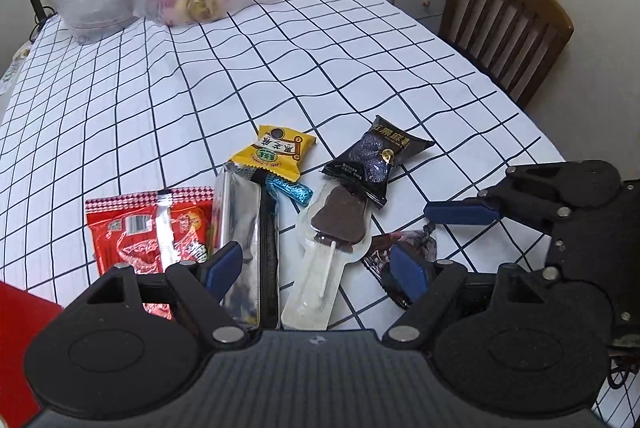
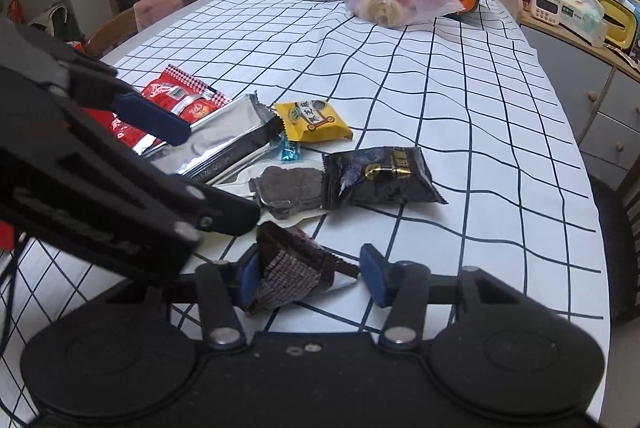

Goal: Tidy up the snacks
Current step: 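Grasp the brown chocolate bar with the right gripper and lift it, then close the left gripper on the clear chocolate lollipop pack and lift it, then carry the lollipop pack in the left gripper into the box while the right gripper drops the chocolate bar there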

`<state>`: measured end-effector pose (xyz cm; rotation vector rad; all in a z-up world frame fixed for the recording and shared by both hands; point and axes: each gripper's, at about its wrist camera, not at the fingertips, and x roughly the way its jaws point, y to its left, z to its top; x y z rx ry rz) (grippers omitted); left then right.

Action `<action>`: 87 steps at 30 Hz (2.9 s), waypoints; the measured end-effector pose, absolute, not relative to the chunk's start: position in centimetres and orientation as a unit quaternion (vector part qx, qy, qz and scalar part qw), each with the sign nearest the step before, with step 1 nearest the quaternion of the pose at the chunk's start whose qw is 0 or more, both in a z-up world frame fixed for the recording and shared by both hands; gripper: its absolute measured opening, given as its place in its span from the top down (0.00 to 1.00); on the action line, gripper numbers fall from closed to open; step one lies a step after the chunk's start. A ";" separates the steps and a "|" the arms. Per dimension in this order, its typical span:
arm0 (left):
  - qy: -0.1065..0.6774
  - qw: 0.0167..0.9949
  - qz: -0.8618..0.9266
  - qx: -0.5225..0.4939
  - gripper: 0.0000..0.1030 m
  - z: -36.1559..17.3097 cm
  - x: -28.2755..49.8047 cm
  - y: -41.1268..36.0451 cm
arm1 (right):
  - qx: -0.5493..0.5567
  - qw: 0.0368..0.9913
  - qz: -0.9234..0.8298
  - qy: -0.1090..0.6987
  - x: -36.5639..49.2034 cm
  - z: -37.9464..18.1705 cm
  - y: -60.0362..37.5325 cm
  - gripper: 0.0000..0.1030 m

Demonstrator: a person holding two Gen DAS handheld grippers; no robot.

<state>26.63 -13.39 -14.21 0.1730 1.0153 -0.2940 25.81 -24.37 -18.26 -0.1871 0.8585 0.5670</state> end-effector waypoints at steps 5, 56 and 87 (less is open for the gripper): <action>0.489 0.854 -0.148 0.094 0.21 -15.0 27.5 -14.3 | -0.086 0.864 0.275 0.412 25.1 -18.0 -25.4 0.70; 0.484 0.869 -0.104 -0.006 0.55 -11.0 18.1 -8.4 | -0.021 0.890 0.239 0.387 15.2 -10.4 -25.0 0.78; 0.416 0.907 0.009 -0.063 0.55 -3.4 9.6 17.8 | -0.074 0.871 0.341 0.346 12.4 -4.9 0.5 0.78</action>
